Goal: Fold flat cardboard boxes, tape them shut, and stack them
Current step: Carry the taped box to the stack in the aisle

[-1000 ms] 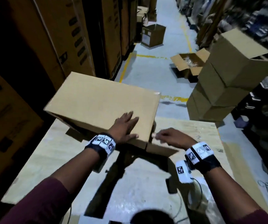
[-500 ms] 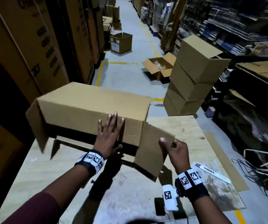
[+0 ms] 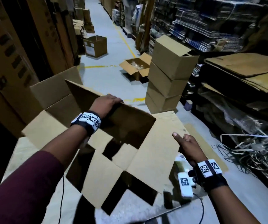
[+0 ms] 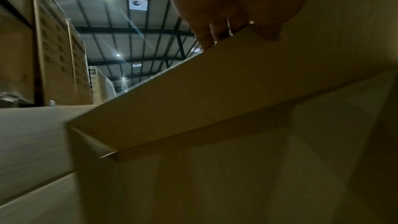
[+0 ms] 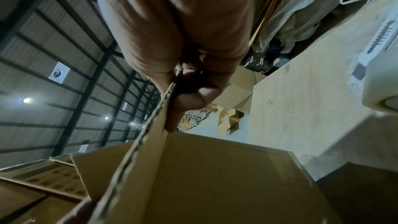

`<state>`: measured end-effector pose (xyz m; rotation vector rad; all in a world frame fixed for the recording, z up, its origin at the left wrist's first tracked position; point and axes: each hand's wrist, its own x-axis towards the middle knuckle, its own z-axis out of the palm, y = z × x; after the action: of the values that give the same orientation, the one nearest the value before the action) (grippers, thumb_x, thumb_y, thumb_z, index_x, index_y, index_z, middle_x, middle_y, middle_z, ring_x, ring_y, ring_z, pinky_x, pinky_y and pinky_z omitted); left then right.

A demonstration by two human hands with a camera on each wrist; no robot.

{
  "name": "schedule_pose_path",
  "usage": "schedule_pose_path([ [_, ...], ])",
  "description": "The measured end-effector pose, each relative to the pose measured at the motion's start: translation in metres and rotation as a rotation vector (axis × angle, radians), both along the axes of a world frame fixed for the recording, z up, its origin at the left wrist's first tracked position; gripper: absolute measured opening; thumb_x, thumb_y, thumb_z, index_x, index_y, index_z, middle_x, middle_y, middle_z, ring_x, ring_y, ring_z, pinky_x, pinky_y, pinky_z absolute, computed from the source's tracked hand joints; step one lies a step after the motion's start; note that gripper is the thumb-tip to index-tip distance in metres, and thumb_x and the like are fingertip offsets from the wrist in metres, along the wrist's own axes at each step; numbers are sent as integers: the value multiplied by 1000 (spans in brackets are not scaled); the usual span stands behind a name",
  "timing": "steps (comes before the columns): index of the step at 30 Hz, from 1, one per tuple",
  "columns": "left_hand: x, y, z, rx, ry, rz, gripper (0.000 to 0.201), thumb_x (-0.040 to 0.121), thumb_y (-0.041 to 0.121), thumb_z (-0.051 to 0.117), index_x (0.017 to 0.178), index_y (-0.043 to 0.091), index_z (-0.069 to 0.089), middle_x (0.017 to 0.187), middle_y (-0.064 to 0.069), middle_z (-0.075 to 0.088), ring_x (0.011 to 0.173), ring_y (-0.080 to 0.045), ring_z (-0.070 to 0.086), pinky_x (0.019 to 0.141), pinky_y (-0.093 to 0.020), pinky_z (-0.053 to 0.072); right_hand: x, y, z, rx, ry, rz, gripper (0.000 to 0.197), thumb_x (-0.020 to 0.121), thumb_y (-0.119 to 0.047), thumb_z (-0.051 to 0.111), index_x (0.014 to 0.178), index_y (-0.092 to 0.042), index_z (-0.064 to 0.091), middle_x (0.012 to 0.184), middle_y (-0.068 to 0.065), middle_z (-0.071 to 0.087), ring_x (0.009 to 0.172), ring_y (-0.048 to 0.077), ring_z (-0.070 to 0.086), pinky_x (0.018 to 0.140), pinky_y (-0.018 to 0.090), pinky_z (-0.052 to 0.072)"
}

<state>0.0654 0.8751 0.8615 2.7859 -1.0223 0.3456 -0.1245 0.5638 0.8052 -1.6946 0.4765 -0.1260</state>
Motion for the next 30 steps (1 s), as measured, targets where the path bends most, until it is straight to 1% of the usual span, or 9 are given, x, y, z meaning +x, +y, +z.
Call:
schedule_pose_path([
  [5,24,-35,32,33,-118,65,27,102,39,49,105,14,60,103,-11,66,97,-33,62,79,-38,35,26,-27,2,-143,11,44,45,99,-34,64,74,-18,31,53,-3,24,44,10,25,49,27,26],
  [9,52,-29,38,43,15,311,29,102,39,48,103,13,59,105,-16,68,104,-34,61,88,-39,35,47,-40,34,-139,128,468,16,96,-17,70,102,-9,58,60,-3,47,51,10,39,48,22,31],
  [13,71,-23,4,62,103,487,25,102,38,45,101,15,55,103,-16,67,105,-33,61,90,-39,32,40,-21,47,-72,126,622,33,95,-2,65,125,-17,61,96,8,70,82,19,66,63,31,56],
  [15,74,-31,-10,63,138,499,30,102,39,44,107,13,58,105,-16,67,107,-33,60,90,-40,32,40,-3,43,-132,51,631,32,98,-12,60,129,-22,61,112,-5,71,97,11,68,82,33,57],
  [17,78,-40,-16,10,164,500,29,100,37,46,112,14,59,110,-15,66,112,-34,57,96,-42,32,43,20,36,-253,29,674,43,100,-31,57,141,-37,50,139,-24,56,126,-1,53,107,21,41],
  [19,78,-49,-20,-33,166,491,34,97,26,52,130,18,54,129,-14,57,127,-33,47,111,-48,23,45,51,23,-439,68,712,64,102,-39,53,158,-31,24,163,-18,25,149,1,21,119,17,17],
  [21,69,-53,-24,-18,153,455,63,93,9,55,151,22,34,152,-11,35,145,-31,25,119,-56,5,45,83,2,-649,147,744,85,101,-52,49,163,-25,-3,170,1,-7,156,16,-7,126,37,2],
  [23,43,-53,-22,-45,125,408,77,93,16,60,158,23,19,162,-9,19,152,-29,8,120,-57,1,45,107,-23,-812,212,753,93,96,-69,42,161,-27,-11,167,7,-21,154,25,-20,124,53,-7],
  [30,-103,39,-34,-114,207,442,72,93,52,57,155,27,31,163,-5,22,152,-28,8,122,-55,5,43,127,-67,-1162,183,752,89,95,-77,14,161,-17,18,170,10,2,157,25,-5,120,59,-12],
])
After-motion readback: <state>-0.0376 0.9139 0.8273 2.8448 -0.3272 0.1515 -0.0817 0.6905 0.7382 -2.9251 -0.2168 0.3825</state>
